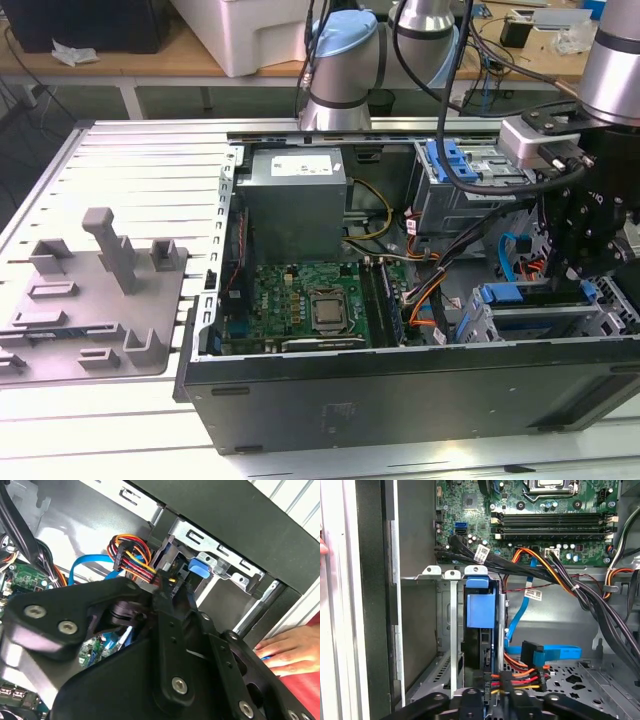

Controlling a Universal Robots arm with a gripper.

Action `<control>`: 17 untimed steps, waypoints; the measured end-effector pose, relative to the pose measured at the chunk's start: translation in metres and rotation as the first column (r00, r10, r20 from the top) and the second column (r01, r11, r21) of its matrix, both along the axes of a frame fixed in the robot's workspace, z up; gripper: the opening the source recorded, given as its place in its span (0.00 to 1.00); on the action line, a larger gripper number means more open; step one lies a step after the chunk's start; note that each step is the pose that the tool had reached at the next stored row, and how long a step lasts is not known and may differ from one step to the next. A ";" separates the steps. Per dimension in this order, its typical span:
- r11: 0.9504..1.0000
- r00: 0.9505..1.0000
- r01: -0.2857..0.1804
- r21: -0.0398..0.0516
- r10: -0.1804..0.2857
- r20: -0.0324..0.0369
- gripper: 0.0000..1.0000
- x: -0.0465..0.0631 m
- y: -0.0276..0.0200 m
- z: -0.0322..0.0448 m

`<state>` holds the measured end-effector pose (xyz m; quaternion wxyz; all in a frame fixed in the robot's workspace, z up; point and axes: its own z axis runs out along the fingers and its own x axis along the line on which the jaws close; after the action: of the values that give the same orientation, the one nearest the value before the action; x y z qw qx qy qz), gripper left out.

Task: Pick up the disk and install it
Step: 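Insert the first disk wire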

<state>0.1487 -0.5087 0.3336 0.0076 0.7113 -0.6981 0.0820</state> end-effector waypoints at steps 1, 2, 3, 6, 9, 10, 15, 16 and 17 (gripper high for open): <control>1.000 1.000 0.000 0.000 0.000 0.000 0.31 0.000 0.0000 0.0001; 1.000 1.000 0.000 0.000 0.000 0.000 0.31 0.000 0.0000 0.0002; 1.000 1.000 0.000 0.000 0.000 0.000 0.31 0.000 -0.0001 0.0005; 1.000 1.000 0.000 0.000 0.000 0.000 0.31 0.000 0.0004 0.0051; 1.000 1.000 0.000 0.000 0.000 0.000 0.31 0.000 0.0020 0.0127; 1.000 1.000 0.000 0.000 0.000 0.000 0.31 0.000 0.0036 0.0147; 1.000 1.000 0.000 -0.001 0.000 0.000 0.31 0.000 0.0161 0.0189; 1.000 1.000 0.000 -0.001 0.000 0.000 0.31 0.000 0.0186 0.0195; 1.000 1.000 0.000 -0.001 0.000 0.000 0.31 0.000 0.0205 0.0200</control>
<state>0.1485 -0.4882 0.3536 0.0081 0.7113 -0.6980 0.0825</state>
